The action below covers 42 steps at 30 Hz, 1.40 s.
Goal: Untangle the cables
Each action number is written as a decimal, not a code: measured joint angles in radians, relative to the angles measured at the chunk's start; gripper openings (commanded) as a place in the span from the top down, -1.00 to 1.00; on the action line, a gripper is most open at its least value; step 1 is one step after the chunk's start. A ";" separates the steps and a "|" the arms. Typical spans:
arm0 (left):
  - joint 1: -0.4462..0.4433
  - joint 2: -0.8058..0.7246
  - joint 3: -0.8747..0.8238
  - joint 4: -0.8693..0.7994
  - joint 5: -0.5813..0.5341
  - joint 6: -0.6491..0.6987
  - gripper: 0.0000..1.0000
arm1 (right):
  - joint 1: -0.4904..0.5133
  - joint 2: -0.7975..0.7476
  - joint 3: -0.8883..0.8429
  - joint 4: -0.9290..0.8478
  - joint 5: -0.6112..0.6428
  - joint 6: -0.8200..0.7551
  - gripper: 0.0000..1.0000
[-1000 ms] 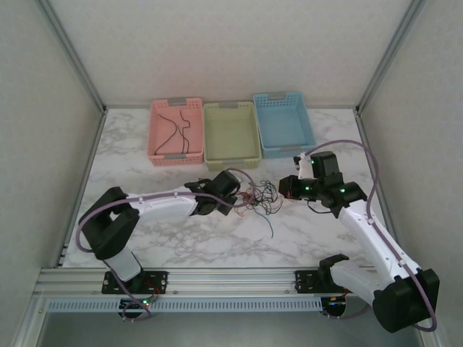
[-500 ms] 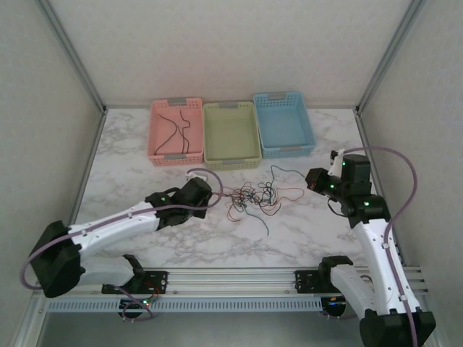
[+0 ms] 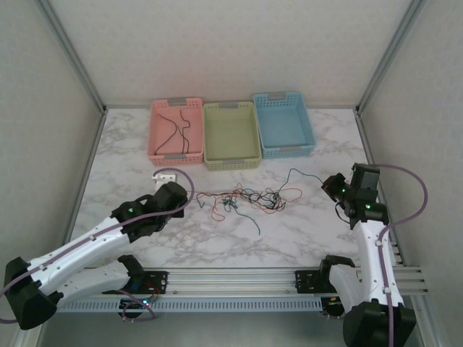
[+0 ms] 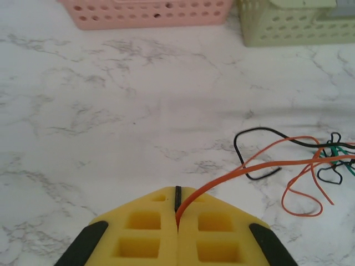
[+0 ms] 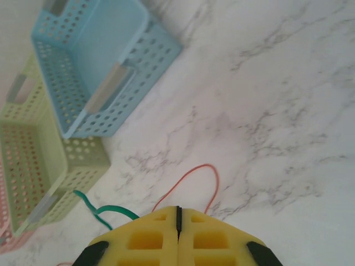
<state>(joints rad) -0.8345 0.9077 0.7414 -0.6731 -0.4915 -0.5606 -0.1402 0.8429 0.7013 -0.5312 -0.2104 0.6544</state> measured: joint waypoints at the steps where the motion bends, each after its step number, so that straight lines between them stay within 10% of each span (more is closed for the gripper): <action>1: 0.001 -0.023 0.000 -0.016 -0.016 -0.010 1.00 | -0.010 0.006 -0.011 0.011 0.011 0.010 1.00; 11: 0.030 -0.261 0.130 -0.179 -0.070 -0.056 1.00 | -0.132 0.135 -0.054 0.090 0.122 0.043 1.00; 42: 0.032 -0.339 0.616 -0.499 -0.305 0.064 1.00 | -0.193 0.381 -0.055 0.156 0.254 0.068 1.00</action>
<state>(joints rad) -0.8028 0.5690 1.3579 -1.1721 -0.7967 -0.4969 -0.3332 1.2243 0.6468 -0.3748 0.0437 0.7219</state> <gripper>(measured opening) 0.052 0.043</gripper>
